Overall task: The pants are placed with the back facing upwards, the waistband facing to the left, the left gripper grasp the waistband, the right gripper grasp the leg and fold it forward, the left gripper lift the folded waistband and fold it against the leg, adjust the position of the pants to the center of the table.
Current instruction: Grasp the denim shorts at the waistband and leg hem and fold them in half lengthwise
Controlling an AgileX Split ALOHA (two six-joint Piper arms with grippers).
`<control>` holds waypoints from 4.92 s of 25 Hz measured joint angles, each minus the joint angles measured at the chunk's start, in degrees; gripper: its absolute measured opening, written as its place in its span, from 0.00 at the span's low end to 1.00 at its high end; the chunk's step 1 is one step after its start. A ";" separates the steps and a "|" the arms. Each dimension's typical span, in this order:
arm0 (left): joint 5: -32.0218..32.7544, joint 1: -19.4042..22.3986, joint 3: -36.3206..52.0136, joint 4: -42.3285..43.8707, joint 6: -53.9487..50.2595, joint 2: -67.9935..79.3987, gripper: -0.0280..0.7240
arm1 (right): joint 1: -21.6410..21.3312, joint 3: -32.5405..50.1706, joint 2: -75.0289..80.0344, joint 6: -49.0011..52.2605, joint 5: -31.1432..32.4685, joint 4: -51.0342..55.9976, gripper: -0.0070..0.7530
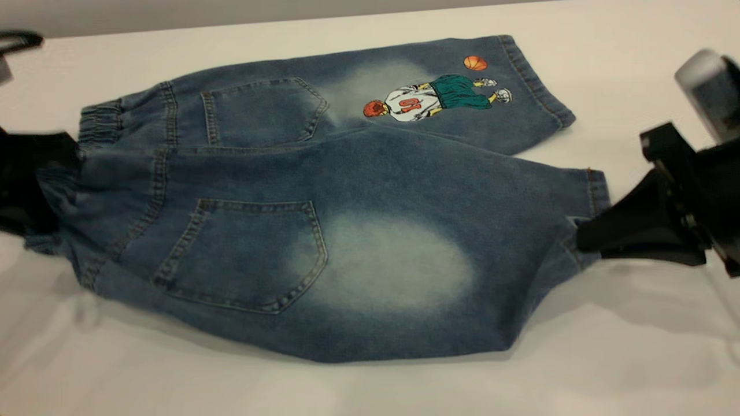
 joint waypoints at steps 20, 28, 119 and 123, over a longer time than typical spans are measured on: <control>0.84 -0.05 -0.16 -0.62 -0.05 -6.93 0.13 | 0.06 0.00 -5.77 10.43 -4.04 -19.13 0.33; 0.84 -0.05 -0.16 -0.62 -0.10 -6.93 0.13 | 0.06 0.00 4.23 4.25 -1.88 -17.51 0.62; 3.64 -1.85 -7.10 -0.58 0.37 -6.89 0.13 | 4.12 -2.79 13.18 -0.07 3.99 -13.35 0.63; 3.64 -1.85 -7.10 -0.58 0.37 -6.89 0.13 | 4.12 -2.79 13.96 -0.07 6.91 -8.46 0.63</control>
